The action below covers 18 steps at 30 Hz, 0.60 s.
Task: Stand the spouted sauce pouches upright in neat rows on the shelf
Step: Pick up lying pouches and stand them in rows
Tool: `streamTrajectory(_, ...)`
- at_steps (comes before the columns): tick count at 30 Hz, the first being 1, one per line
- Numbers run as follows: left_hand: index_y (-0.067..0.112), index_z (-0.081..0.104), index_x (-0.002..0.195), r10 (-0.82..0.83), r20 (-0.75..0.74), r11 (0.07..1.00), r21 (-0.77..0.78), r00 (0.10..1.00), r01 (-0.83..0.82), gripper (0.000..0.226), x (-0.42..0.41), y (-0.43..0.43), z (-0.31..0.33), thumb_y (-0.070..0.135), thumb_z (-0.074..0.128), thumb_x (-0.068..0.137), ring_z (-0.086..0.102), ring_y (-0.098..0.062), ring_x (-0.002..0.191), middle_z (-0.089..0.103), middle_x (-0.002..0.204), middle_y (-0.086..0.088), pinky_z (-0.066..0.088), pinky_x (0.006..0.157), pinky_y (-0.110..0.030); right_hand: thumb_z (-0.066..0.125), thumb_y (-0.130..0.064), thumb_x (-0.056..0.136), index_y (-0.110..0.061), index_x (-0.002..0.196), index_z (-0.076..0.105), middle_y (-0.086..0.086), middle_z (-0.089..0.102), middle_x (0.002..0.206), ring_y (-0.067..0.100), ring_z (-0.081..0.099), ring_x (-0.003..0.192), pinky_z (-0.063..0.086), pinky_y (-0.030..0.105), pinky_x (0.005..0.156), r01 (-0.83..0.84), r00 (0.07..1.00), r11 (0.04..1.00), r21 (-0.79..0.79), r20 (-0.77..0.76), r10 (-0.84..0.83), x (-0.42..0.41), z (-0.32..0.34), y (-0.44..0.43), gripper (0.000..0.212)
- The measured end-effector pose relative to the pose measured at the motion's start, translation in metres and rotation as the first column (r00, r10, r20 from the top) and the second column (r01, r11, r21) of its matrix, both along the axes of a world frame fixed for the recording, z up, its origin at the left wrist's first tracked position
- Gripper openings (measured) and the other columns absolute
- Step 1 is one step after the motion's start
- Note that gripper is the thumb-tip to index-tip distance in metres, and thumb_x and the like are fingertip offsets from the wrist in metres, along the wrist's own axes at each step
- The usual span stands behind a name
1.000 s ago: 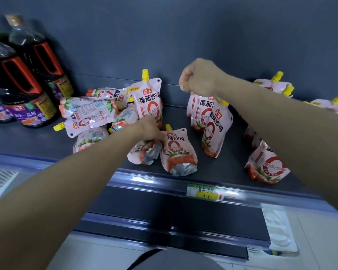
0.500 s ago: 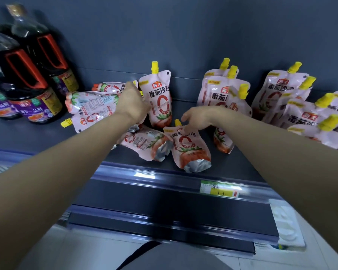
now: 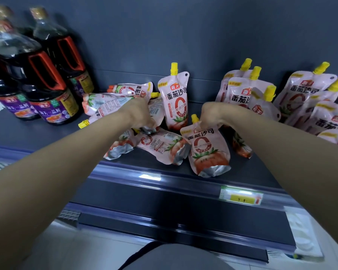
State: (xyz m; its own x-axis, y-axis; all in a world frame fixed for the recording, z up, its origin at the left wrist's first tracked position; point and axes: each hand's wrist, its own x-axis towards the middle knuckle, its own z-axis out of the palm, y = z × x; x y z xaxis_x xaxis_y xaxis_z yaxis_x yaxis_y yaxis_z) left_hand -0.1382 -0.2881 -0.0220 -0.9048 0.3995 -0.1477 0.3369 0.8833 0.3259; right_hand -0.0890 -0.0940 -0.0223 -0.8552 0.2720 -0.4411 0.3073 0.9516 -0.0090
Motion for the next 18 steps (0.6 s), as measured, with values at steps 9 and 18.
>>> streamTrajectory(9,0.005,0.051,0.129,0.044,0.054,0.99,0.129,0.998,-0.051,0.053,-0.01,-0.002,-0.007,0.035,0.061,0.087,0.056,-0.029,0.103,0.059,0.117,-0.015,0.043,0.083,-0.033,0.051,-0.018,0.094,-0.001,0.066,0.054,0.004,0.042,0.062,0.023,0.047,0.068,0.038,0.027,0.062,-0.193,0.981,0.924,0.329,0.047,0.189,0.007,0.049,-0.021,0.033)
streamTrajectory(18,0.007,0.04,0.134,0.023,0.037,0.85,0.526,0.999,-0.039,0.062,-0.015,0.025,0.014,0.025,0.068,0.083,0.055,-0.026,0.112,0.056,0.125,-0.007,0.044,0.089,-0.033,0.049,0.003,0.085,-0.004,0.061,0.043,0.007,0.041,0.061,0.023,0.044,0.058,0.027,0.025,0.046,0.013,0.963,0.969,0.245,-0.263,0.053,0.028,0.079,-0.028,0.025)
